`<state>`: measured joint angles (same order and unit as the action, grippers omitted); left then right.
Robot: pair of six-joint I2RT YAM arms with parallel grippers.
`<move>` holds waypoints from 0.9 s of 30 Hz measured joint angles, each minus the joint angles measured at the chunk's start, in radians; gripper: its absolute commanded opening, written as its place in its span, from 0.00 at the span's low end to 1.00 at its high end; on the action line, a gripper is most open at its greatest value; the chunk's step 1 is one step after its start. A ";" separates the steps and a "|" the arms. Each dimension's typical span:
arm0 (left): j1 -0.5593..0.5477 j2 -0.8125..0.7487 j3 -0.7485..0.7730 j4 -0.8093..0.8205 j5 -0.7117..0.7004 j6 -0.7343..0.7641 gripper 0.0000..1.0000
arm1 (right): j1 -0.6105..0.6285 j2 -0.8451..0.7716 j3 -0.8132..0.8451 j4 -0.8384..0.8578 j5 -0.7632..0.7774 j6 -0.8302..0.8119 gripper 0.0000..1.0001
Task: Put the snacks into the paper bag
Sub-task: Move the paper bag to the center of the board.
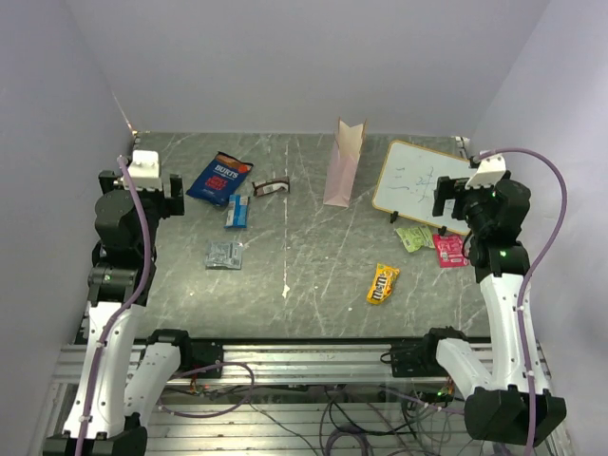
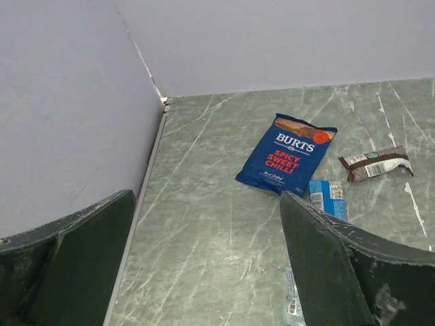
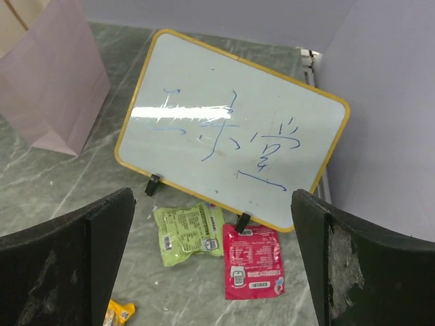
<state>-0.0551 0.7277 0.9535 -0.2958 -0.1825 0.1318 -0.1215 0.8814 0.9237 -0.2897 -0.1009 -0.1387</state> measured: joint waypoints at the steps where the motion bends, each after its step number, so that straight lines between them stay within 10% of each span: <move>1: 0.002 -0.003 -0.001 -0.005 0.008 0.002 0.99 | -0.005 0.000 0.002 -0.009 -0.014 0.001 1.00; 27: 0.028 -0.024 -0.071 -0.055 0.169 0.037 0.99 | 0.088 0.058 0.084 -0.108 -0.113 -0.032 1.00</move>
<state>-0.0273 0.7040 0.8822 -0.3504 -0.0132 0.1688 -0.0334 0.9394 1.0073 -0.3977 -0.2142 -0.1707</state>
